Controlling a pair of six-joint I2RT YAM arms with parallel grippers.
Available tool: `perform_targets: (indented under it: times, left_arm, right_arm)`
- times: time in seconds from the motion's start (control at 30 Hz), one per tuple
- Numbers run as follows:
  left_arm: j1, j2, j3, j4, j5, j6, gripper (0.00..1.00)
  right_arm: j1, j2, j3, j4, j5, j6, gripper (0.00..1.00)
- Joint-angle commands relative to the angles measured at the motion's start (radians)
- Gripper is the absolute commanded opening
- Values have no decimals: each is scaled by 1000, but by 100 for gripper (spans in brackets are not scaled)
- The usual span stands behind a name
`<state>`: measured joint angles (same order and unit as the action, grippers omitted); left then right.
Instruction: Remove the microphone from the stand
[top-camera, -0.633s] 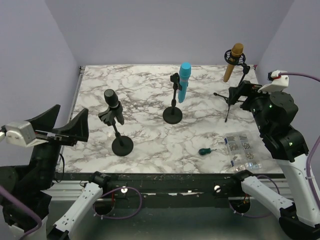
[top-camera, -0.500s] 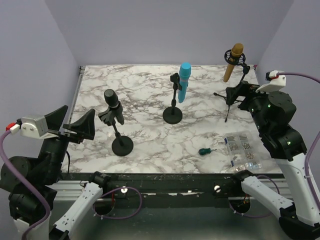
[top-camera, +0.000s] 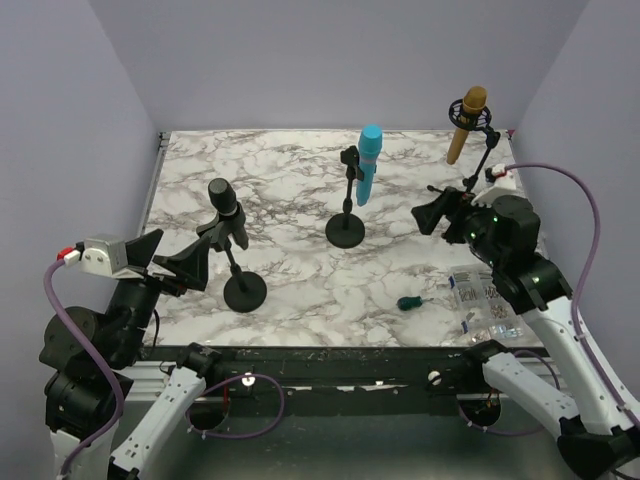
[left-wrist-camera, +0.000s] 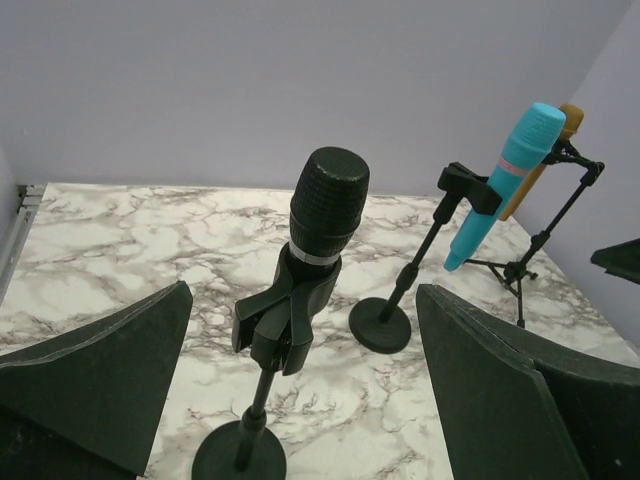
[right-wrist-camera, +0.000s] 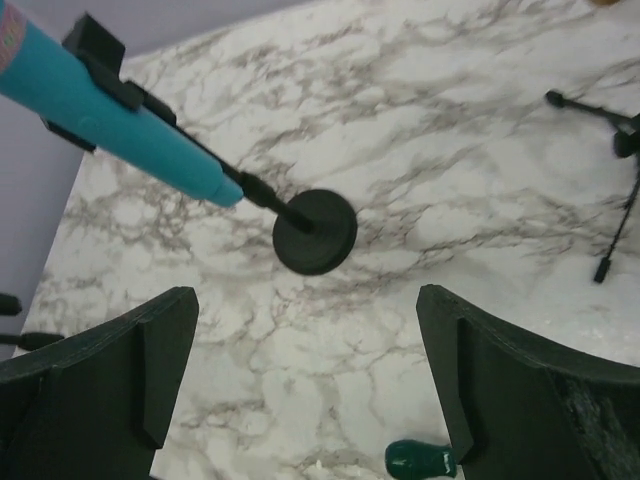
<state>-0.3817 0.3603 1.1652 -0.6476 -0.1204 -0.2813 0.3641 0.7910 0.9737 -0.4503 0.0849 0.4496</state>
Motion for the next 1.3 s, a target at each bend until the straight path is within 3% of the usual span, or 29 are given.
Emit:
perform_targets:
  times: [0.0,0.1,0.17,0.33,0.57,0.83,1.27]
  left_arm:
    - [-2,-53,-47,-18,9,-32,98]
    - [0,-68,-60,-25,7,-35,98]
    - [-2,-74,-69,-30,6,-36,98]
    - [-1,-83,-88,-49,-4,-42,99]
    - [-1,-126,-129,-101,13,-61,98]
    - [-1,-184,-167,-173,2,-84,99]
    - [-1,-218,-217,-219,-49,-70,99]
  right_arm:
    - [-7,84,-85,98,-329,45,100]
    - [-1,149,-156,211,-476,101,100]
    - [60,181,-200,293,-458,168,100]
    - [458,324,-132,363,-101,167,100]
    - [762,548,163,345,244,18,100]
    - [780,729,457,349,218,-46,100]
    - [826,854,704,440,170,-233,100]
